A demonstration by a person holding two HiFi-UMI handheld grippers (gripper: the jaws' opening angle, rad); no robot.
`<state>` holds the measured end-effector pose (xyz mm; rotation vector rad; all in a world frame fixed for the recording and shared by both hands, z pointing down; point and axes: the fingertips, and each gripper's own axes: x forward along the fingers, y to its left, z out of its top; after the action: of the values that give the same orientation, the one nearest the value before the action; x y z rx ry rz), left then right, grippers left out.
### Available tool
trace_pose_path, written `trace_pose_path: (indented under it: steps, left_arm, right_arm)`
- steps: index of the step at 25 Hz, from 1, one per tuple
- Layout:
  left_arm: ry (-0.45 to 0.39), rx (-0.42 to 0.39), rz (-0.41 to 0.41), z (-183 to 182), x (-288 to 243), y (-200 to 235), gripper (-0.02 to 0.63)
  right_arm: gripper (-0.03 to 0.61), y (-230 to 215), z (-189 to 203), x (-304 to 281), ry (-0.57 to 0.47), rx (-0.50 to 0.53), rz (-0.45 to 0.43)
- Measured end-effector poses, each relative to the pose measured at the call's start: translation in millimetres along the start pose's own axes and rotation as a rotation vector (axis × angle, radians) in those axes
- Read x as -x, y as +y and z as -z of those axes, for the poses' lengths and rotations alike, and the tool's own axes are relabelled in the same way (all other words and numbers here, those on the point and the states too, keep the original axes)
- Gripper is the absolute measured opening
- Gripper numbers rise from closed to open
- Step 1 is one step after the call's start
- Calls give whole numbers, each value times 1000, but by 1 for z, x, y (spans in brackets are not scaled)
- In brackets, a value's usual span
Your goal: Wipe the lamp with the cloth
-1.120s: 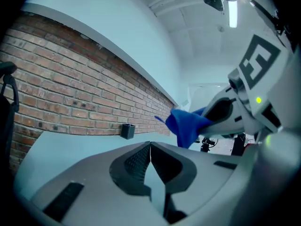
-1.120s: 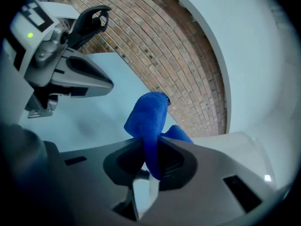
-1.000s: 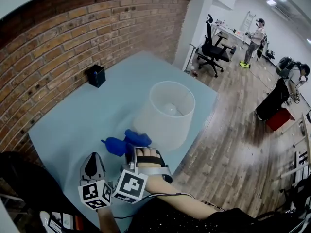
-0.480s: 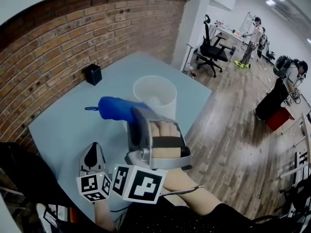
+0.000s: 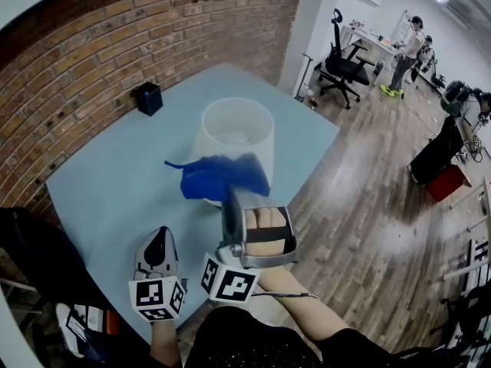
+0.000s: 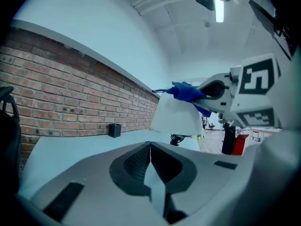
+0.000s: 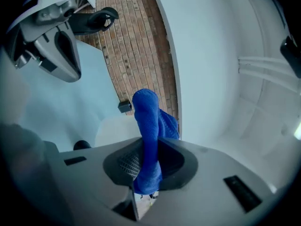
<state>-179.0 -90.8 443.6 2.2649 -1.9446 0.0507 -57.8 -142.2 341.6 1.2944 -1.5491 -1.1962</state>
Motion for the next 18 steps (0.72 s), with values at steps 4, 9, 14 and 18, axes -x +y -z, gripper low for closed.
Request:
trace_pose_path:
  steps: [4,9,14,18]
  left_arm:
    - [24,-19,16,9,-2,-7,8]
    - [31,-24,44,14,-8,-18,9]
    - [68,-54,72,24,-6,-30,9]
    - [110,-69,72,37,1,-29,9]
  right_arm:
    - [61,41,15,9,11,9,-66]
    - [61,88,34,24,12,-21,-191]
    - [61,142,44,50,-40,-98,-343]
    - [61,169,58,37,-30,-100,-299]
